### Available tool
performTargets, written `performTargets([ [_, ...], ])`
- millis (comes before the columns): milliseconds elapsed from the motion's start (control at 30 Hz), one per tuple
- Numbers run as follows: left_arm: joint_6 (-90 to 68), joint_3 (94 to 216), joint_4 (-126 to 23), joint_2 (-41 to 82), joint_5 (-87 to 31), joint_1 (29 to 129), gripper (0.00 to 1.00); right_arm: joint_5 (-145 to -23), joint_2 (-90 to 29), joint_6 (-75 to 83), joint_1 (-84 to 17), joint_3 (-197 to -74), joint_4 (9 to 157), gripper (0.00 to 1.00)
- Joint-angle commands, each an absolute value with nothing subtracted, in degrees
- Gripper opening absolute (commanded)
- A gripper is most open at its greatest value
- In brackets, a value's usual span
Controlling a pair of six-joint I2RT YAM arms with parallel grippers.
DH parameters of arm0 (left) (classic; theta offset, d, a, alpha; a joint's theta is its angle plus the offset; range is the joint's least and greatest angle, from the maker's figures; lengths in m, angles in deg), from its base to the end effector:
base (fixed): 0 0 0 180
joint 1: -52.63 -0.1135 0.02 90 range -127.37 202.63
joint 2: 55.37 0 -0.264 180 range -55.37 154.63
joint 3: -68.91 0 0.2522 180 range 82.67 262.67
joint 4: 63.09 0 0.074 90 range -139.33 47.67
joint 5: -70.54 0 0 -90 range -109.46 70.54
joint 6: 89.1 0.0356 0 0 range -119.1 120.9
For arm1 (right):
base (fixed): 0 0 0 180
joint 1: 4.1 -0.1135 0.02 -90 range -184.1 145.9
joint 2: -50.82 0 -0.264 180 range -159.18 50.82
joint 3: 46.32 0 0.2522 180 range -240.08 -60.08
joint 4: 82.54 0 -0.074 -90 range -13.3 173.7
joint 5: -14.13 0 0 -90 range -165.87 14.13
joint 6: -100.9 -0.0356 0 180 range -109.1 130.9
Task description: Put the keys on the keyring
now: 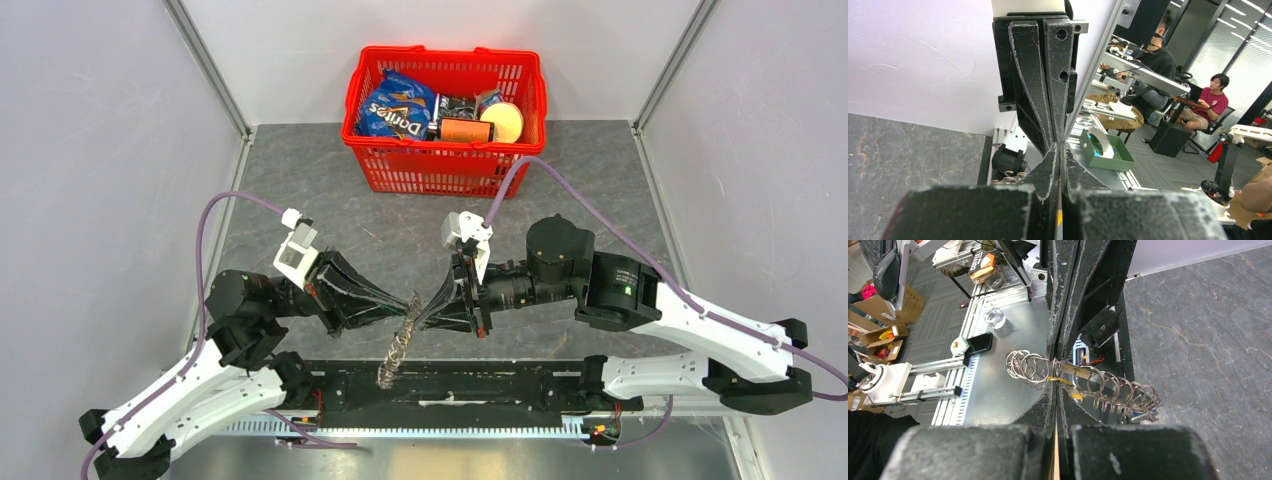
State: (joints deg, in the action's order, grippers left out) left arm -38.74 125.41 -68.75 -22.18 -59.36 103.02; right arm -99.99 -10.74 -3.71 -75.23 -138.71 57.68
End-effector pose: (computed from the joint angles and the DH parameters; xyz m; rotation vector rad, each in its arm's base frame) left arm 0.0585 -0.1065 0.4069 0.8342 1.1069 -1.7191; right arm 0.0561 0.2091 0.4583 -1.2169 1.5239 1.4161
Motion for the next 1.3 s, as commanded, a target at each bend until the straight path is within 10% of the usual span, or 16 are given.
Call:
performTargets([
  [0, -40.76, 125.98, -73.9, -22.74, -57.21, 103.28, 0.02, -100.26, -9.75, -4.39, -75.64, -138.45, 60.32, 0.0],
  [300, -40.99, 126.17, -74.06, -22.36, -57.42, 103.3, 0.02, -97.74, -8.36, -3.66, -75.64, -140.14, 58.57, 0.37],
  [1267, -40.86, 125.38, -74.4, -22.23, -56.2, 103.35, 0.02, -97.09, -10.87, -4.56, -75.64, -141.38, 62.31, 0.4],
])
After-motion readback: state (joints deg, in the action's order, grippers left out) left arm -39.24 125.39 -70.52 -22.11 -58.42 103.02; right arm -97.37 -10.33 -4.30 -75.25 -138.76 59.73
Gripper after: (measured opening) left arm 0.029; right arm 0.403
